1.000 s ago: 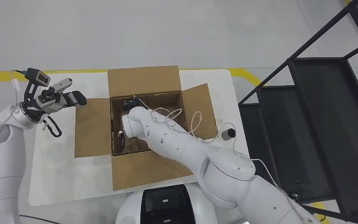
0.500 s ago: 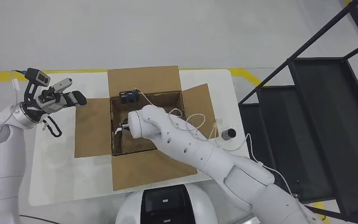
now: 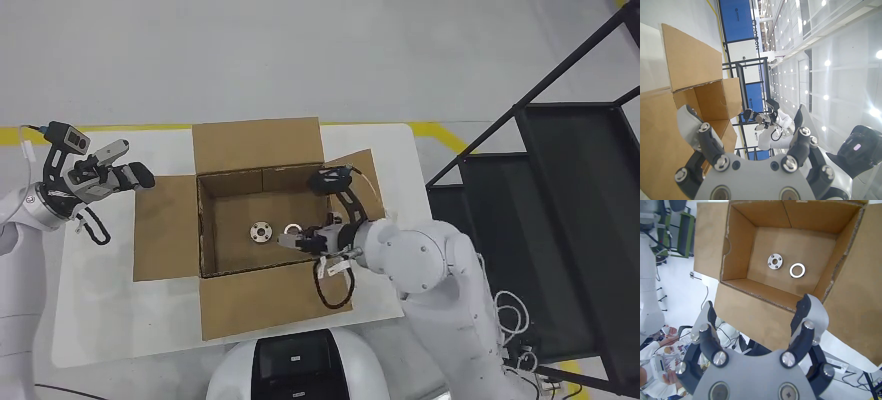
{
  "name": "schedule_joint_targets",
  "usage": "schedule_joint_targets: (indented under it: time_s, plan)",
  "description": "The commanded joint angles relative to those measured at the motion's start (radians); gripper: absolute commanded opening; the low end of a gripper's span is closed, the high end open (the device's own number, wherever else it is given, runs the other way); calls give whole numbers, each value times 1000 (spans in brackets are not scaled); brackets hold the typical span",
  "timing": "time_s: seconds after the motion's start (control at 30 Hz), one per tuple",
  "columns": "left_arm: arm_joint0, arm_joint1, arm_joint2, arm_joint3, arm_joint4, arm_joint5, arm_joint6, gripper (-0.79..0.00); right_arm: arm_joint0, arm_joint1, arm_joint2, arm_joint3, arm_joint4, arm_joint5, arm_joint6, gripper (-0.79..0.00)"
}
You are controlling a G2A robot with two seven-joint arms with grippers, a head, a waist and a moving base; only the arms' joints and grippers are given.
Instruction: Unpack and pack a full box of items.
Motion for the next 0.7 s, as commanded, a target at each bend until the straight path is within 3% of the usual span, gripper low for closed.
schedule_joint_targets:
  time_s: [0.0,0.4,0.47,0.67]
  plan:
    - [0,0,0,0,0,0,0,0,-31,5,82,-12,63,-23,-22,0]
    - [0,0,0,0,0,0,0,0,-199,39,530,0,443,-150,-113,0]
    - [0,0,0,0,0,0,0,0,-225,43,582,18,417,-115,-164,0]
    - [0,0,0,0,0,0,0,0,-230,55,579,106,271,12,-247,0]
